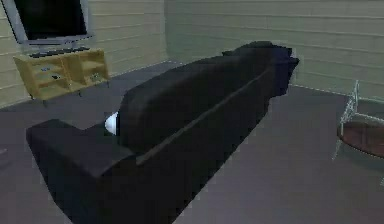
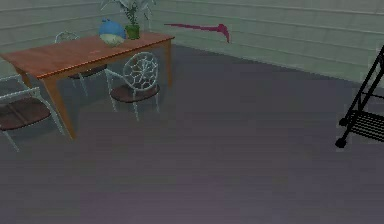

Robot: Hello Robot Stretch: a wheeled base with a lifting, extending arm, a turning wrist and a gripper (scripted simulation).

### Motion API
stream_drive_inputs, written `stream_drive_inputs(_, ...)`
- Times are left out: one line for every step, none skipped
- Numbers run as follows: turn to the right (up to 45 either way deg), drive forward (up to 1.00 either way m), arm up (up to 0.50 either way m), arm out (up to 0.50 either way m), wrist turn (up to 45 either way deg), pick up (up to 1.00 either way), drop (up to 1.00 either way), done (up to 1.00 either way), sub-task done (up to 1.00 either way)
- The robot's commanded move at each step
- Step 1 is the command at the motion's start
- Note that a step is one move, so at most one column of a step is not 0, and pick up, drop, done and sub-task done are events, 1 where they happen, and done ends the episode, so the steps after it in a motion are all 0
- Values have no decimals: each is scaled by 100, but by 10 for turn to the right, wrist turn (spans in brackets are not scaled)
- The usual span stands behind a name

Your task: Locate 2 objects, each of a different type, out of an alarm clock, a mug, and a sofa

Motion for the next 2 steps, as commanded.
stream_drive_inputs(0, 0, 0, 0, 0, 0, 0, 0, 100)
stream_drive_inputs(-450, 0, 0, 0, 0, 0, 0, 0, 0)
